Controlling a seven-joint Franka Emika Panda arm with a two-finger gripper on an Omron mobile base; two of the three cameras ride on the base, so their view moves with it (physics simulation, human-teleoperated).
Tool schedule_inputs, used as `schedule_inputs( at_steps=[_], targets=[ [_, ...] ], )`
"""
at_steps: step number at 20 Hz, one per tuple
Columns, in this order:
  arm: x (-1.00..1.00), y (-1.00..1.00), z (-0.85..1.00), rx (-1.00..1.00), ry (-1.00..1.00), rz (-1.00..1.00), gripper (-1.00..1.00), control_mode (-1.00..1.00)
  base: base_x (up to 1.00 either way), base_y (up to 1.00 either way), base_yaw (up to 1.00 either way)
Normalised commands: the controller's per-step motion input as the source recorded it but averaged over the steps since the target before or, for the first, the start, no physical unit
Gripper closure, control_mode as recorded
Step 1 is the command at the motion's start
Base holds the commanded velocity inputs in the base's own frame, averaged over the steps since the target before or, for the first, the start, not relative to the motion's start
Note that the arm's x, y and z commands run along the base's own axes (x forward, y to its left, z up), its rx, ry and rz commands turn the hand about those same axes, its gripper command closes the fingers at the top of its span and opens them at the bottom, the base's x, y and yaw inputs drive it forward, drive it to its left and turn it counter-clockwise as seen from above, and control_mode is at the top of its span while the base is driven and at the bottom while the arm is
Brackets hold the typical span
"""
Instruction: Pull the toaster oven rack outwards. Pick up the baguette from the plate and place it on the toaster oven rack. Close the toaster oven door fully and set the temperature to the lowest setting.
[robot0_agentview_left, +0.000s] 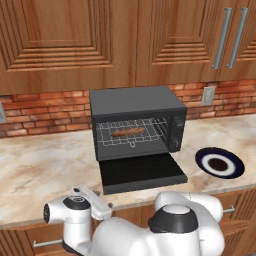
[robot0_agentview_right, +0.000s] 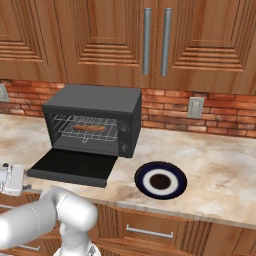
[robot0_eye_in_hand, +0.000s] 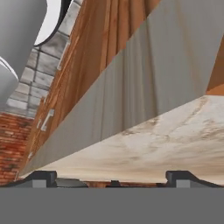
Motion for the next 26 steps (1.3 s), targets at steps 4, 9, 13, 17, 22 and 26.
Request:
schedule_inputs(
  at_steps=[4,9,13,17,22,26],
  targets=[
    [0.0,-0.22,0.0,0.0,0.0,-0.04,-1.0,-1.0,0.0,0.0,0.0],
    [0.0,-0.24,0.0,0.0,0.0,-0.05,-1.0,-1.0,0.0,0.0,0.0],
    [0.0,-0.28,0.0,0.0,0.0,-0.03,-1.0,-1.0,0.0,0.0,0.0],
    [0.0,-0.35,0.0,0.0,-0.03,-0.01,-1.0,-1.0,0.0,0.0,0.0],
    [0.04,-0.38,0.15,0.01,-0.08,0.0,-1.0,-1.0,0.0,0.0,0.0],
    [0.24,-0.35,0.37,0.05,-0.08,0.0,-1.0,-1.0,0.0,0.0,0.0]
  ],
)
